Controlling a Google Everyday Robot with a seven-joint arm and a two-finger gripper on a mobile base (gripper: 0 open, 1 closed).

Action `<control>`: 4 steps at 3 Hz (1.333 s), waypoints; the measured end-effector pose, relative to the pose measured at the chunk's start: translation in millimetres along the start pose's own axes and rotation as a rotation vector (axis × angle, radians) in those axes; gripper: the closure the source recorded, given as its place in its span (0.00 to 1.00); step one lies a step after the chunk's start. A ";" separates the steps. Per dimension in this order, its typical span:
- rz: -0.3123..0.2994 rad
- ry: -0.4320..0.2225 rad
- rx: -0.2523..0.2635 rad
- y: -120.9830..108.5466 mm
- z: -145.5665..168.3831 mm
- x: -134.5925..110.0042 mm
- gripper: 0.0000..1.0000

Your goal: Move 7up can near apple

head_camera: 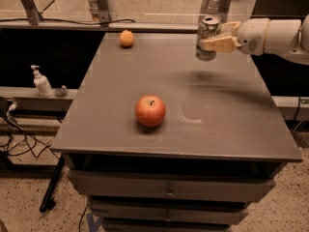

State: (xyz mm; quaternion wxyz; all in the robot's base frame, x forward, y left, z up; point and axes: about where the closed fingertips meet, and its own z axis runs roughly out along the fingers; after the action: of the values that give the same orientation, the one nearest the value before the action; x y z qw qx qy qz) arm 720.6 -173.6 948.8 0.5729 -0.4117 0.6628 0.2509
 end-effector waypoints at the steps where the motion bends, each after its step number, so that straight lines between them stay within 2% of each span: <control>1: 0.001 0.021 -0.022 32.5 -25.1 0.5 1.00; 2: 0.009 0.014 -0.058 72.5 -30.5 4.6 1.00; 3: 0.021 0.022 -0.077 81.3 -24.8 12.1 1.00; 4: 0.029 0.019 -0.091 71.4 -18.3 13.1 1.00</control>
Offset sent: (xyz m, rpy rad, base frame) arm -0.1263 0.0363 -0.0242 0.0122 0.0534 0.0996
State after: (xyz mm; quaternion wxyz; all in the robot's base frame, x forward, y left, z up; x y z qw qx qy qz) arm 650.9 -153.5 930.2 0.5435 -0.4301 0.6621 0.2850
